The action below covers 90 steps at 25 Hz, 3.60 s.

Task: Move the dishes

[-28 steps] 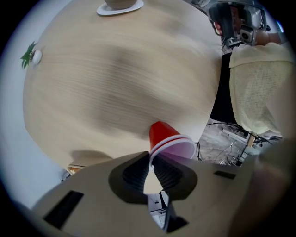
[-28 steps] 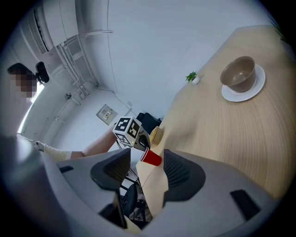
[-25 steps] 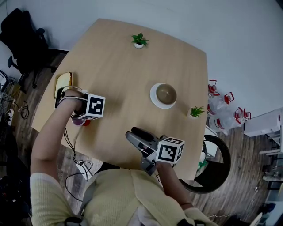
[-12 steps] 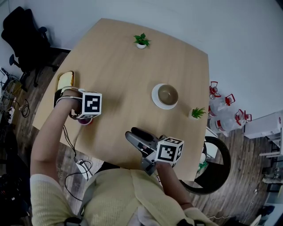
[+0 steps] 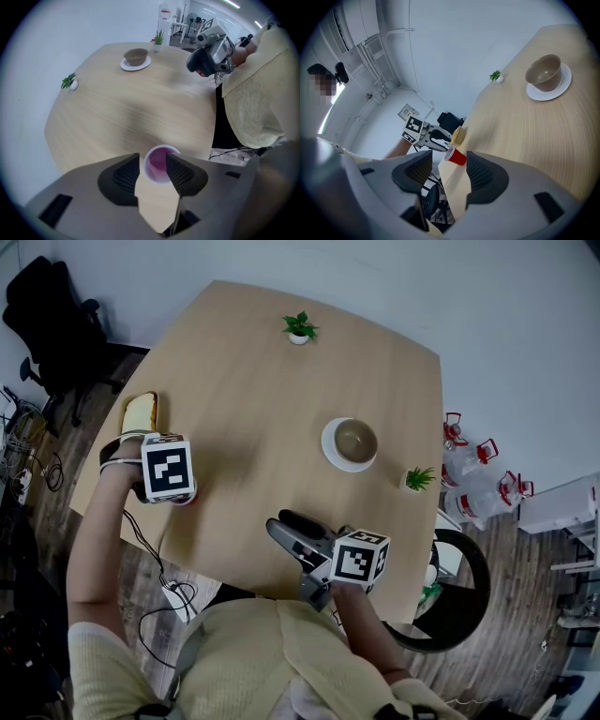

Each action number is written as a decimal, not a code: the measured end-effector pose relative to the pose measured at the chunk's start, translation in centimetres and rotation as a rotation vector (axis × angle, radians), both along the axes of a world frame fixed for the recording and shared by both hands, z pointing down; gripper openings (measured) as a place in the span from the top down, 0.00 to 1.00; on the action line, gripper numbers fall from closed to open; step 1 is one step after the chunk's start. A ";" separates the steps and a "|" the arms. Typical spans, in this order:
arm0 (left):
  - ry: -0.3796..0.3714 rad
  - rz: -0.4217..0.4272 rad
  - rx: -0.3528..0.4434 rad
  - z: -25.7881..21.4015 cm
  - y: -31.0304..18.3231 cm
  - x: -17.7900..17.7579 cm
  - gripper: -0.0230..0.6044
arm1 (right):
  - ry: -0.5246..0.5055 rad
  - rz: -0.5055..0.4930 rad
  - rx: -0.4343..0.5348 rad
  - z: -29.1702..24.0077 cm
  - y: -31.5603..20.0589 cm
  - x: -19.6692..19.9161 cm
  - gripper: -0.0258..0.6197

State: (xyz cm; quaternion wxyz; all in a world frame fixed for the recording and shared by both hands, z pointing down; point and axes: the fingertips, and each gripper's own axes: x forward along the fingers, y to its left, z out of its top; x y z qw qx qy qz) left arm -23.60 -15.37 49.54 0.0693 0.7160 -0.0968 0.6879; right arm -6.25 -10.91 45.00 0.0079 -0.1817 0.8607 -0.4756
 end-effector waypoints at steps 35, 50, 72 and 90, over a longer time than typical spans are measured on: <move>1.059 -0.527 0.528 -8.1 0.5 15.1 0.76 | 0.684 0.185 0.622 -0.5 -9.0 10.6 0.63; 1.110 -0.766 0.466 -5.5 -0.2 14.9 0.78 | 1.219 -0.065 0.797 6.7 -15.2 13.3 0.72; 1.099 -0.815 0.432 -4.7 1.0 13.6 0.80 | 1.464 -0.301 0.865 10.4 -17.5 13.2 0.90; 1.109 -0.921 0.575 -5.9 1.5 8.8 0.81 | 1.334 -0.434 1.092 5.8 -11.2 6.7 0.91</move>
